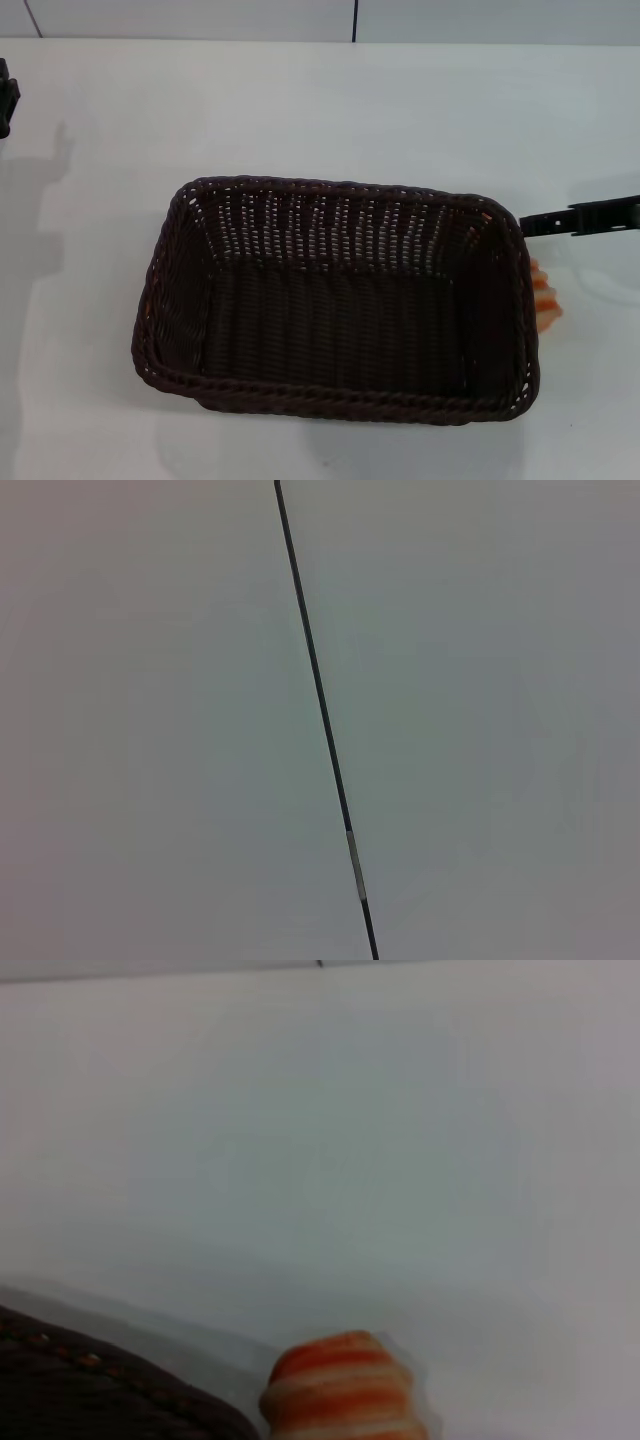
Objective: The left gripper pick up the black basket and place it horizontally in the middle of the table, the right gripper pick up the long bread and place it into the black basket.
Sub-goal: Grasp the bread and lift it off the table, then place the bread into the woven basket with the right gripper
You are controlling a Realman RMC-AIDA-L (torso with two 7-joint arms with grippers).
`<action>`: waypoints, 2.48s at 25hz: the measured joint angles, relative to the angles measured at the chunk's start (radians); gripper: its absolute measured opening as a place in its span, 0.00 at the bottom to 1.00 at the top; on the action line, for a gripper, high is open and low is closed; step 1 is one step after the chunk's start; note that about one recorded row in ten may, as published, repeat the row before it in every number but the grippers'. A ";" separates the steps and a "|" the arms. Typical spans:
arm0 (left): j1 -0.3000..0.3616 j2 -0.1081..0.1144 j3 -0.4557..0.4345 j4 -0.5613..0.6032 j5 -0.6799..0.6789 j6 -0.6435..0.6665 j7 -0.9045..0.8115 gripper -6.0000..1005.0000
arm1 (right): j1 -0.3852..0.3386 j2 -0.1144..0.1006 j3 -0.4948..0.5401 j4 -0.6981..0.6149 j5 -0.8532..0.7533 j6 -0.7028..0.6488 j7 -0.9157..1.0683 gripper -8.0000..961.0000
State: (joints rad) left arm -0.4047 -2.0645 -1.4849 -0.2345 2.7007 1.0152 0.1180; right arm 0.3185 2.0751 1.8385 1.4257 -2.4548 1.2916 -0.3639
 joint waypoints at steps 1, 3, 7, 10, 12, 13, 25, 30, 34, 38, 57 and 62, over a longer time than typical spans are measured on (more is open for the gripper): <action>0.000 0.000 0.000 0.000 0.000 0.000 0.000 0.76 | 0.000 0.000 0.000 0.000 0.000 0.000 0.000 0.86; 0.000 -0.001 0.000 0.001 0.000 0.000 0.000 0.76 | 0.018 0.000 -0.009 -0.025 -0.002 -0.011 0.000 0.86; 0.001 -0.001 0.000 0.001 0.000 0.000 0.000 0.76 | 0.049 -0.001 -0.035 -0.071 -0.003 -0.033 -0.001 0.86; 0.003 -0.002 0.000 -0.002 0.001 0.000 0.000 0.76 | 0.076 -0.001 -0.058 -0.109 -0.003 -0.052 -0.001 0.86; 0.002 -0.002 0.000 -0.002 0.001 0.000 0.000 0.76 | 0.081 -0.001 -0.063 -0.117 -0.003 -0.057 -0.001 0.86; -0.001 -0.002 0.001 0.001 0.001 0.000 0.000 0.76 | 0.088 -0.001 -0.070 -0.130 -0.003 -0.064 -0.001 0.86; -0.004 -0.001 0.008 0.001 0.008 0.000 0.000 0.76 | 0.111 -0.001 -0.106 -0.195 -0.022 -0.131 -0.018 0.85; -0.005 -0.001 0.009 0.001 0.009 0.000 0.000 0.76 | 0.113 -0.001 -0.136 -0.191 -0.037 -0.150 -0.054 0.68; -0.007 0.000 0.009 0.001 0.009 0.000 0.000 0.76 | 0.099 -0.001 -0.139 -0.157 -0.051 -0.156 -0.053 0.52; -0.007 0.000 0.009 0.001 0.009 0.000 0.000 0.76 | 0.047 0.000 -0.125 -0.030 -0.052 -0.159 -0.040 0.47; -0.026 -0.002 0.010 0.001 0.010 -0.027 0.002 0.76 | 0.004 0.002 -0.234 0.404 0.131 -0.161 -0.006 0.28; -0.019 -0.002 0.004 -0.006 0.005 -0.027 -0.006 0.76 | 0.036 0.002 -0.309 0.360 0.144 -0.134 0.005 0.24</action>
State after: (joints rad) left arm -0.4241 -2.0663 -1.4804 -0.2409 2.7061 0.9879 0.1120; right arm 0.3548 2.0768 1.5291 1.7861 -2.3103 1.1576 -0.3588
